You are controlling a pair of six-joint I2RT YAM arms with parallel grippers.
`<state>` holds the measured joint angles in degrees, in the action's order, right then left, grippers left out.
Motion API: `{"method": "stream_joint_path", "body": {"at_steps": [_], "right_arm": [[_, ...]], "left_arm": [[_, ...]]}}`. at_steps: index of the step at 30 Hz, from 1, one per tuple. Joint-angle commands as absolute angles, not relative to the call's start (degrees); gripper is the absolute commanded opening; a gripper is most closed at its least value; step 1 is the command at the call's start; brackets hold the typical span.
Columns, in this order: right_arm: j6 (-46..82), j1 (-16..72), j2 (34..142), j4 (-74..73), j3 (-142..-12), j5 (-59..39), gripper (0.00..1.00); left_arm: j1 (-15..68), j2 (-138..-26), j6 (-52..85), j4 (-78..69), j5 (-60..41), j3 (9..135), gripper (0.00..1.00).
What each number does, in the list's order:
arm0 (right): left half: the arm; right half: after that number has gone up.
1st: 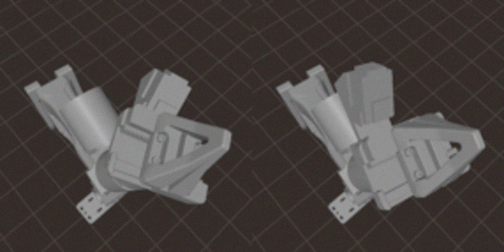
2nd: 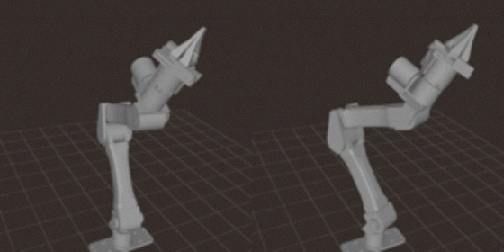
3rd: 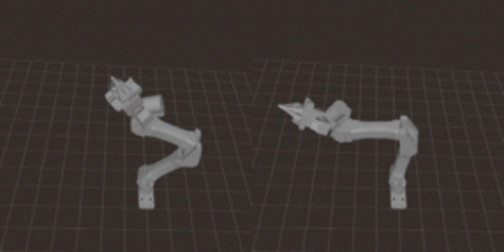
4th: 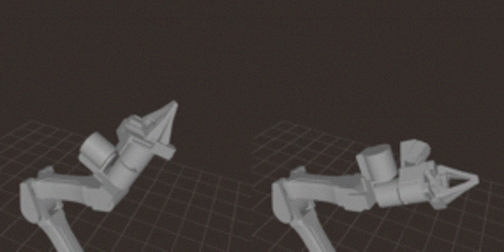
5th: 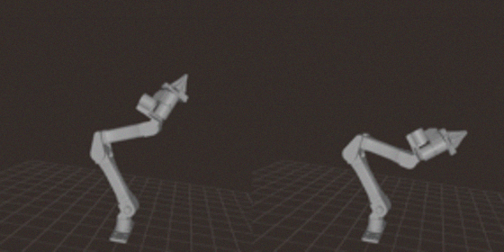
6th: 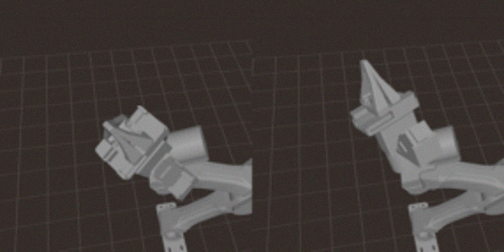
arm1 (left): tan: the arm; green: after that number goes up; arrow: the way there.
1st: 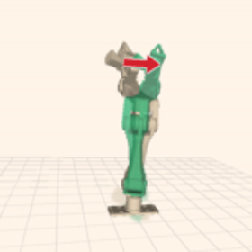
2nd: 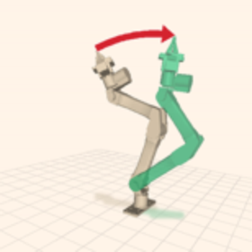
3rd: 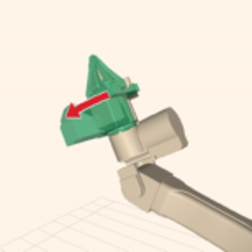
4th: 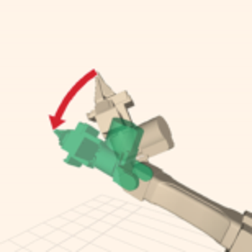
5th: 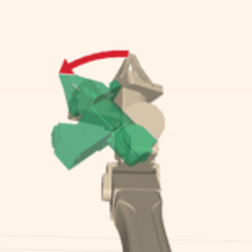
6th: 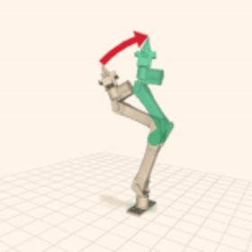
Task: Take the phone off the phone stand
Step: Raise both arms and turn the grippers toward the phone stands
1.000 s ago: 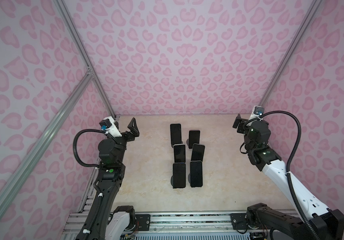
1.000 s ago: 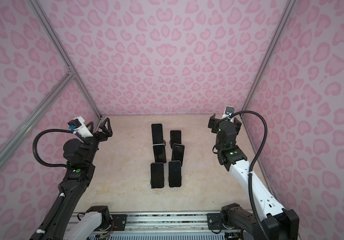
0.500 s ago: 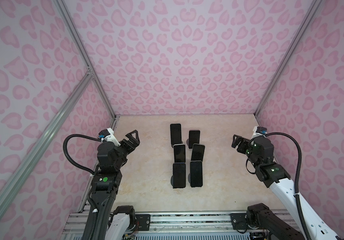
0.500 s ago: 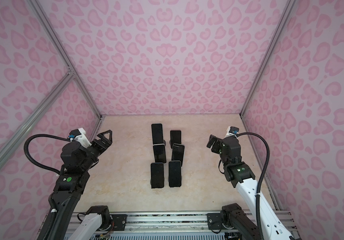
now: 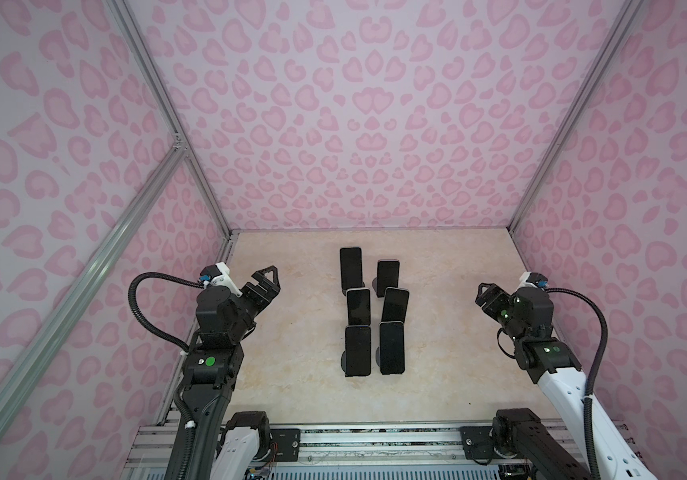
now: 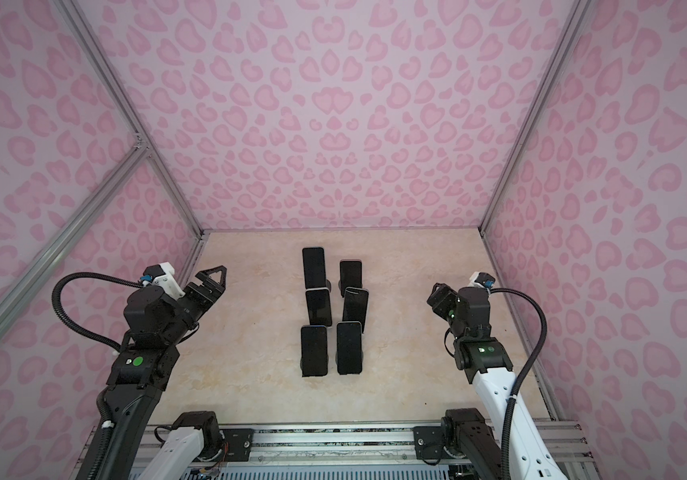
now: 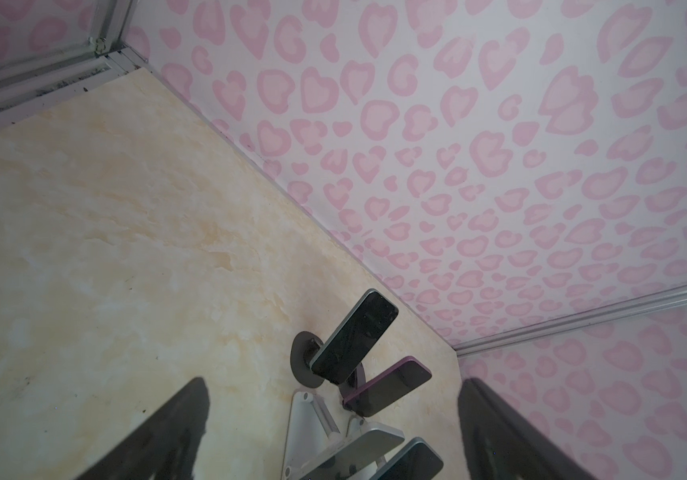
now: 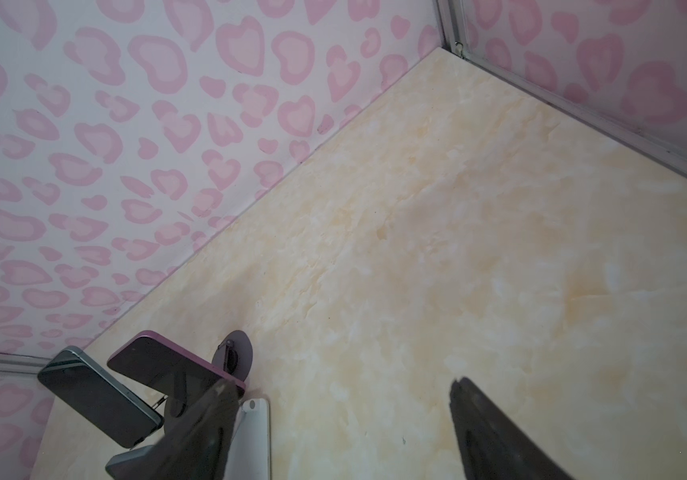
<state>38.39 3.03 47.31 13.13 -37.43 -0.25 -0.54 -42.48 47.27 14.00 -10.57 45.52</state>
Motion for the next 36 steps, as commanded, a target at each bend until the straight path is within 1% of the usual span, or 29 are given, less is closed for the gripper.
{"method": "stream_joint_path", "body": {"at_steps": [1, 4, 7, 10, 14, 16, 19, 23, 27, 33, 36], "right_arm": [[37.97, 3.78, 48.43, 13.59, -38.64, -1.93, 0.79], [35.33, 6.77, 49.13, 16.7, -40.68, 0.0, 0.72], [33.4, 11.29, 49.78, 19.89, -42.8, 5.51, 0.71], [31.66, 15.41, 50.91, 21.43, -44.39, 8.36, 0.7], [30.98, 19.67, 52.2, 22.4, -44.84, 11.95, 0.7], [31.01, 20.13, 52.14, 22.11, -44.47, 12.16, 0.7], [28.28, 20.13, 52.24, 21.61, -43.77, 11.48, 0.74], [26.05, 19.87, 53.86, 25.01, -45.3, 12.19, 0.76], [26.92, 20.11, 53.07, 24.62, -44.41, 10.96, 0.76], [28.15, 21.33, 52.3, 25.38, -44.0, 14.61, 0.76], [28.83, 21.31, 50.99, 24.15, -42.09, 15.29, 0.79]], "left_arm": [[-0.6, -42.47, 50.06, 11.94, -11.56, 43.95, 0.97], [-0.58, -43.33, 51.13, 11.91, -12.22, 43.16, 0.97], [-0.53, -44.72, 52.6, 11.31, -14.45, 42.27, 0.97], [-0.53, -46.32, 54.21, 9.7, -16.87, 41.4, 0.97], [-0.53, -49.76, 55.19, 9.69, -19.1, 43.54, 0.97], [-0.53, -51.56, 55.38, 9.66, -20.9, 44.92, 0.97], [-0.53, -54.1, 56.14, 9.24, -23.09, 46.4, 0.97], [-0.18, -57.02, 58.47, 8.9, -25.51, 46.94, 0.97], [0.96, -60.68, 58.55, 8.67, -29.06, 47.62, 0.97], [3.24, -63.84, 56.15, 10.53, -31.19, 49.65, 0.97], [4.1, -64.63, 56.08, 10.97, -31.38, 49.98, 0.97]]}}
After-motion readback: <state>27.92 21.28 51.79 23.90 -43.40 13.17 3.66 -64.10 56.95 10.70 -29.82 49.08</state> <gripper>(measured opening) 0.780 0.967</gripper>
